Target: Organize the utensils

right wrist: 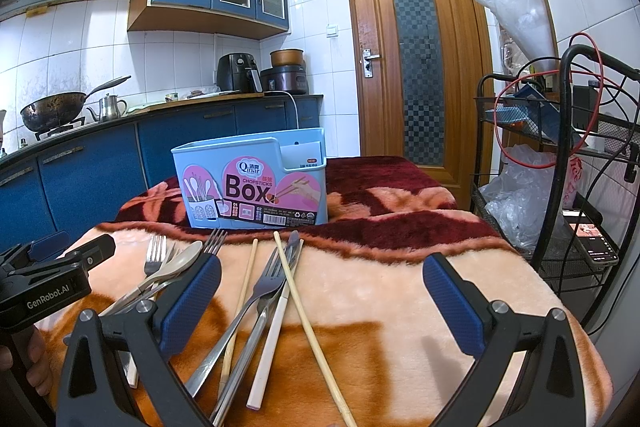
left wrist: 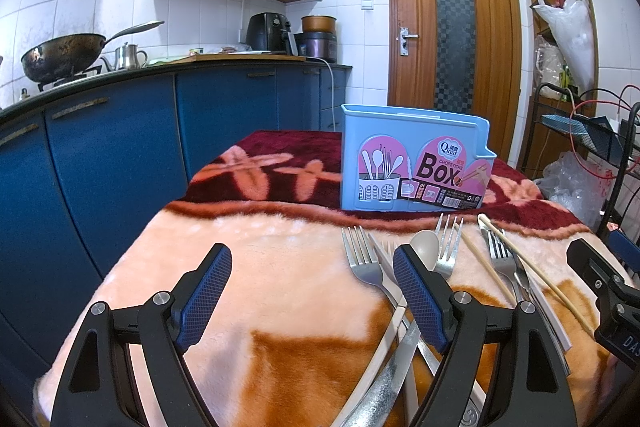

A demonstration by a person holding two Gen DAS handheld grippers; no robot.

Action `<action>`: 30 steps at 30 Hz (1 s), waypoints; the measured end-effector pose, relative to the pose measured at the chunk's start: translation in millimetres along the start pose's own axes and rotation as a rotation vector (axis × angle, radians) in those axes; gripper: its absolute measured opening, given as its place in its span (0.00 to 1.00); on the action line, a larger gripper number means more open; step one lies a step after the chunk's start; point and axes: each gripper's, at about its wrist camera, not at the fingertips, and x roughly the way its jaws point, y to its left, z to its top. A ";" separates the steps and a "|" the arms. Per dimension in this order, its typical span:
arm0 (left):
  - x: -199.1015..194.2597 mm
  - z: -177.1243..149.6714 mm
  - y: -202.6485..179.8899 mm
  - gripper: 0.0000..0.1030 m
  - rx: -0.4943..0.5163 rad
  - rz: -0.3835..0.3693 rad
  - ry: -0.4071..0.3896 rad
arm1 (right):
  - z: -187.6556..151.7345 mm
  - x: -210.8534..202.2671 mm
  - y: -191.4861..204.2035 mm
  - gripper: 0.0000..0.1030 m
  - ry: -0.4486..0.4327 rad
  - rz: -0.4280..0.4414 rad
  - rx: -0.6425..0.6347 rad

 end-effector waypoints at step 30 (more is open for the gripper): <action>13.7 13.8 6.1 0.81 0.016 -0.029 0.129 | 18.3 15.6 -2.4 1.00 0.145 0.041 -0.022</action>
